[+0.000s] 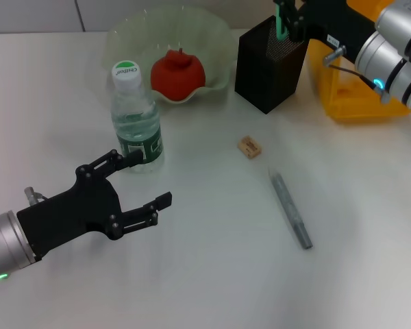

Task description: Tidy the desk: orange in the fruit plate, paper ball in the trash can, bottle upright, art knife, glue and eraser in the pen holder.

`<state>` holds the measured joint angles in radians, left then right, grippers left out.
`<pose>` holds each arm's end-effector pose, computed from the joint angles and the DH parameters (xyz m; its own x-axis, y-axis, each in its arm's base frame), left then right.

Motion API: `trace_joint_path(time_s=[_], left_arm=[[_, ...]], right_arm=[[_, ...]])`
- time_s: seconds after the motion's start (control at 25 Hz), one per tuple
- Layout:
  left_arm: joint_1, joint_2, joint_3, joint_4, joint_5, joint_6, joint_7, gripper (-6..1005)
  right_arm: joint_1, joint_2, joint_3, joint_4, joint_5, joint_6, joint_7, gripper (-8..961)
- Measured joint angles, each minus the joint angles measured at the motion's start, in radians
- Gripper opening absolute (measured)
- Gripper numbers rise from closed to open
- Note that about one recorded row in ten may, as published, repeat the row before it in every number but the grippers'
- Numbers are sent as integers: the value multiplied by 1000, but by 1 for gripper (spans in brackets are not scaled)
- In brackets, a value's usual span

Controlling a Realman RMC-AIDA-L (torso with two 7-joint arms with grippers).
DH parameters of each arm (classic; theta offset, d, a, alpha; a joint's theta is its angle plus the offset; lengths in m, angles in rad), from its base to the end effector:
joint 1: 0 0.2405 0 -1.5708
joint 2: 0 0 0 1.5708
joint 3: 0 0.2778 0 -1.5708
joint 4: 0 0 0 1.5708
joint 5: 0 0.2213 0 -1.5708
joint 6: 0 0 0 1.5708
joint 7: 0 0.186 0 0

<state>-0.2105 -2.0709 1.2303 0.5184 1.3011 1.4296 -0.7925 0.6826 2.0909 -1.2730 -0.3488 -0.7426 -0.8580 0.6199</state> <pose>-0.3045 0.2849 -0.0825 0.7839 0.0650 0.6175 0.3574 -0.8604 -0.3632 0.2224 0.4812 -0.0644 0.7909 0.0191 -0.6116 -0.4920 -0.5744 -0.6542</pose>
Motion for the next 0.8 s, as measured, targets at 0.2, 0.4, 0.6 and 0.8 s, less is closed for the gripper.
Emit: trace_joint_path(time_s=[0.2,0.4,0.6,0.8], left_arm=[[-1,0,0,0,1,0,0,860],[0,2,-1,0,3,10,2,860],[0,4,-4,0,6,12,-3,860],[2,4,-4,6,8,13,-7,860]], right_arm=[[-15,1,-6,5,1,-3,-40,289],[-83,1,-33,-91,-12,-57,63,405],[-312,-12,-195,-597,-235,102,569,595],[-381,-15,-226,-1101,-891,95,1303,745]])
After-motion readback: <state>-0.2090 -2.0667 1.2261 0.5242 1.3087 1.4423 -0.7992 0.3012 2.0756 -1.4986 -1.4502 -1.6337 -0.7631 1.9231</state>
